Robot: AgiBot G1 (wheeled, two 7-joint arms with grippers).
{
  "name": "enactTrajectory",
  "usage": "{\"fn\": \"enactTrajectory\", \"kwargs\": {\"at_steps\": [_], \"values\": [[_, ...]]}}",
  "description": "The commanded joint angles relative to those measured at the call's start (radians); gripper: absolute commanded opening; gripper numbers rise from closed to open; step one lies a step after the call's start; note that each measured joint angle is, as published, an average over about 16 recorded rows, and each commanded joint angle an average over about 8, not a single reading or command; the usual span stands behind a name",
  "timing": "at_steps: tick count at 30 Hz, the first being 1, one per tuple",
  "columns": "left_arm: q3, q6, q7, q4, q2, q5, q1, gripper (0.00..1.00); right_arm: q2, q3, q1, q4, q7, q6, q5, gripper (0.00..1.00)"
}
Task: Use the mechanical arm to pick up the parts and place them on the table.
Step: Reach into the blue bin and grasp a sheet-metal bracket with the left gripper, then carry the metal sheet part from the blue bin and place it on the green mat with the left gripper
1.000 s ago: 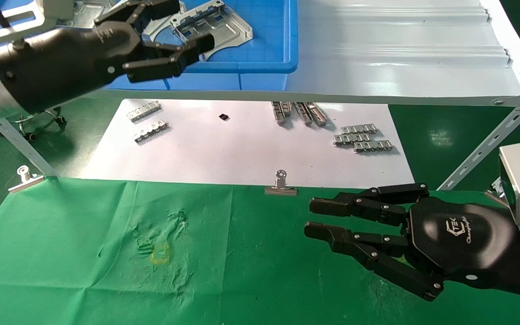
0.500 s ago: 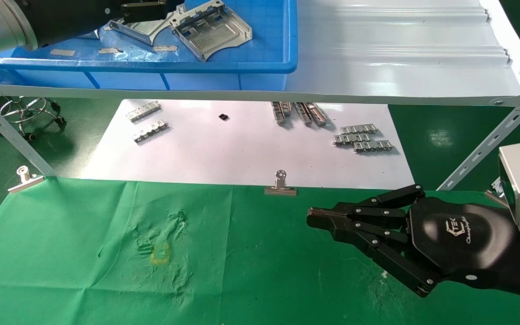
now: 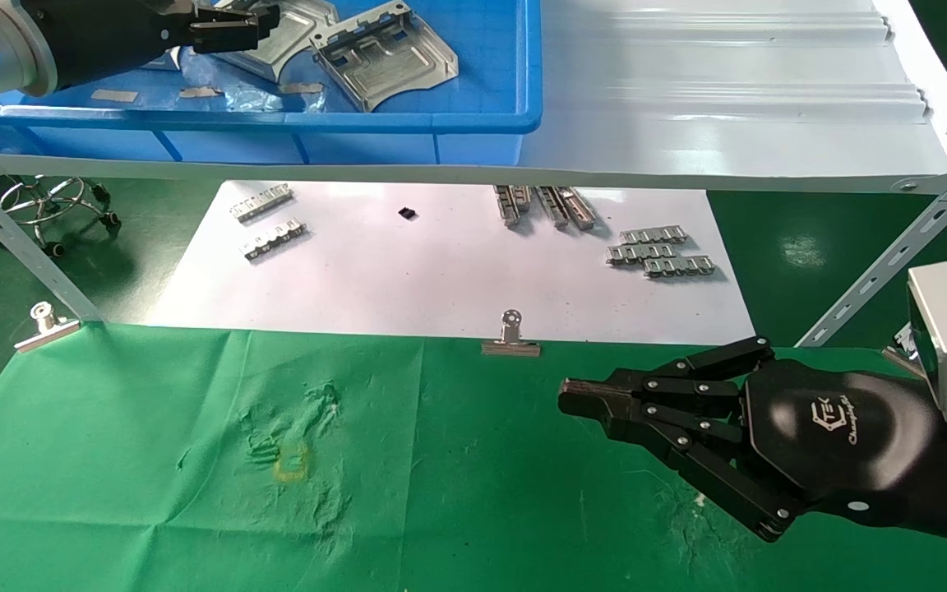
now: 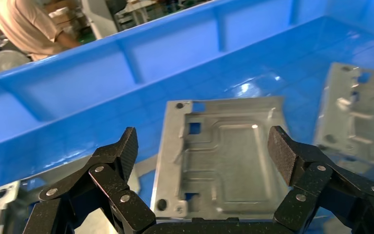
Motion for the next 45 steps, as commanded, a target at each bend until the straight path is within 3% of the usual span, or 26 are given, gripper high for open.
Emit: {"fn": "enactTrajectory", "kwargs": {"at_steps": [1, 25, 45], "values": [[0.003, -0.02, 0.006, 0.016, 0.006, 0.005, -0.006, 0.0, 0.0, 0.0, 0.0, 0.0, 0.0, 0.0, 0.0, 0.0], [0.015, -0.181, 0.014, 0.056, 0.041, 0.023, -0.004, 0.0, 0.0, 0.0, 0.0, 0.0, 0.0, 0.0, 0.0, 0.0], [0.002, -0.187, 0.004, 0.041, 0.037, 0.004, 0.004, 0.0, 0.0, 0.0, 0.0, 0.0, 0.0, 0.0, 0.0, 0.0]]}}
